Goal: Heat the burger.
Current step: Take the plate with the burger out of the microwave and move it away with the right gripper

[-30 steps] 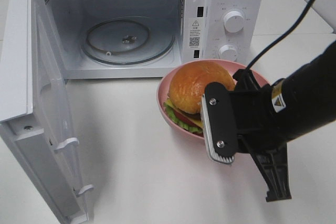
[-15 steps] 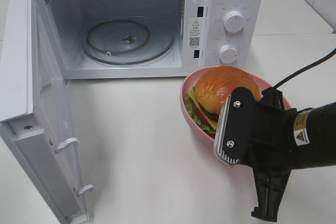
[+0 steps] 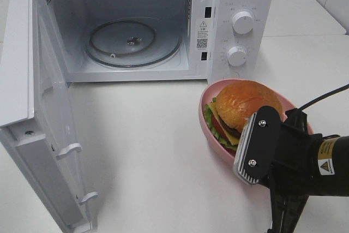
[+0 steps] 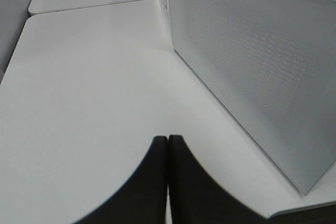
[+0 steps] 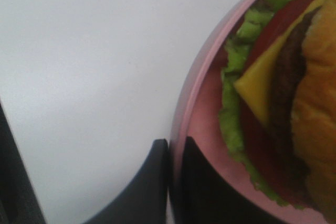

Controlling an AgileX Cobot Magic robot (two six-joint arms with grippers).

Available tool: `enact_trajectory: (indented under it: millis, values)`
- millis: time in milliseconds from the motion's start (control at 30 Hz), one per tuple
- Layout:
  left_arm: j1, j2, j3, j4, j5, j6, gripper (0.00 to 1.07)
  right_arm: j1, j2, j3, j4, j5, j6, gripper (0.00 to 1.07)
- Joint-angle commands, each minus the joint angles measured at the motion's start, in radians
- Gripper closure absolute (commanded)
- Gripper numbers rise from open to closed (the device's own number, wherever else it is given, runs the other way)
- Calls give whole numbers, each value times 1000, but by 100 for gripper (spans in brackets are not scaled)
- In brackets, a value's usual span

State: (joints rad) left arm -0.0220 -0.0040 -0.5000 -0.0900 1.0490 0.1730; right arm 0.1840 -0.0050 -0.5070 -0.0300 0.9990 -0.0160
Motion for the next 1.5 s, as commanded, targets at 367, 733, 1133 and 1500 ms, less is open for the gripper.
enact_trajectory:
  millis: [367, 733, 1133, 1500]
  values:
    - [-5, -21, 3, -2, -14, -9, 106, 0, -21, 2, -1, 2, -9, 45]
    - [-5, -21, 3, -2, -14, -9, 106, 0, -21, 2, -1, 2, -9, 45]
    - [-5, -21, 3, -2, -14, -9, 106, 0, -21, 2, -1, 2, -9, 45]
    - [-5, -21, 3, -2, -14, -9, 106, 0, -21, 2, -1, 2, -9, 45]
